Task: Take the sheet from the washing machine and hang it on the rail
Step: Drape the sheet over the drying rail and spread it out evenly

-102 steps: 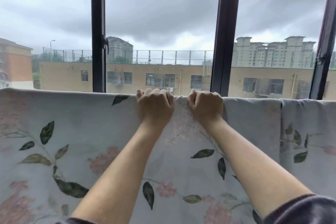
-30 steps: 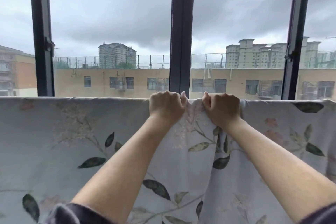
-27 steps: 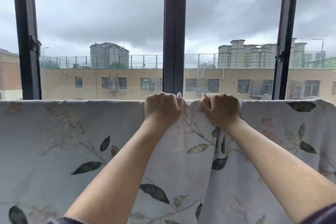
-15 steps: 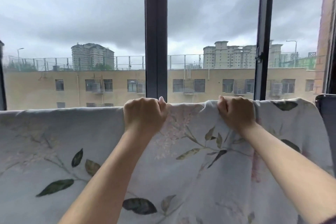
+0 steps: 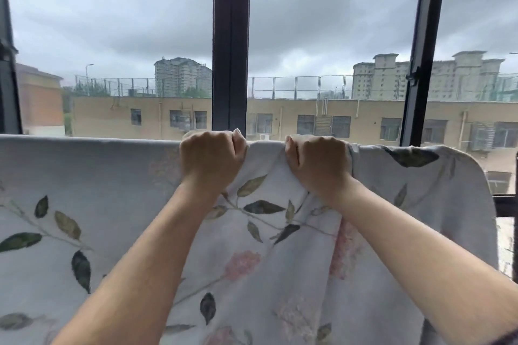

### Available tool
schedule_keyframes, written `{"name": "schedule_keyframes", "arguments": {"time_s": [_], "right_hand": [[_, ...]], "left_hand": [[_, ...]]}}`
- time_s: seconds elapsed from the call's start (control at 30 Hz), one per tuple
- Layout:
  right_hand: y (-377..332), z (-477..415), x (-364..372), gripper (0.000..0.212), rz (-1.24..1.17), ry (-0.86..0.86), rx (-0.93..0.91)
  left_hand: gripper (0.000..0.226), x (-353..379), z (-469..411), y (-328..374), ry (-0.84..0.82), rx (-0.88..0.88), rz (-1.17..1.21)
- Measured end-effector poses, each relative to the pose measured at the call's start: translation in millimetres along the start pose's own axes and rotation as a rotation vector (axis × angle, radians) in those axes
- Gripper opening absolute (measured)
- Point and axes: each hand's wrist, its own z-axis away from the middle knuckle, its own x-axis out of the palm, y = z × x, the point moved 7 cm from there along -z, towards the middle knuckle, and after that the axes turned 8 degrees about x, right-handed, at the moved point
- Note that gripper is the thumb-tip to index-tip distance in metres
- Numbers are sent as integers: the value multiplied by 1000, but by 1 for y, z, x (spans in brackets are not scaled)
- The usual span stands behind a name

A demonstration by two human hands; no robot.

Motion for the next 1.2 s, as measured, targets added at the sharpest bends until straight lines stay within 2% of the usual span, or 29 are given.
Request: {"name": "schedule_keyframes", "arguments": {"time_s": [0.23, 0.43, 0.53, 0.67, 0.8, 0.9, 1.07, 1.2], "right_hand": [[39, 10, -8, 41, -22, -21, -18], [79, 20, -8, 53, 13, -84, 12], [106, 23, -12, 57, 10, -97, 34], [120, 27, -12, 49, -20, -158, 8], [127, 26, -18, 47, -215, -351, -82], [154, 30, -33, 40, -307, -393, -135], [245, 48, -36, 39, -280, -477, -30], [323, 68, -17, 24, -485, -658, 195]], "left_hand": [[47, 1, -1, 9, 22, -23, 8], [39, 5, -2, 4, 75, -6, 59], [40, 5, 0, 2, 59, -25, 67], [46, 9, -1, 15, -18, -71, -14], [41, 15, -1, 71, -29, 0, -12], [30, 21, -1, 127, -20, 69, 59], [42, 38, -8, 205, -120, 145, 182], [37, 42, -13, 251, -191, 210, 233]]}}
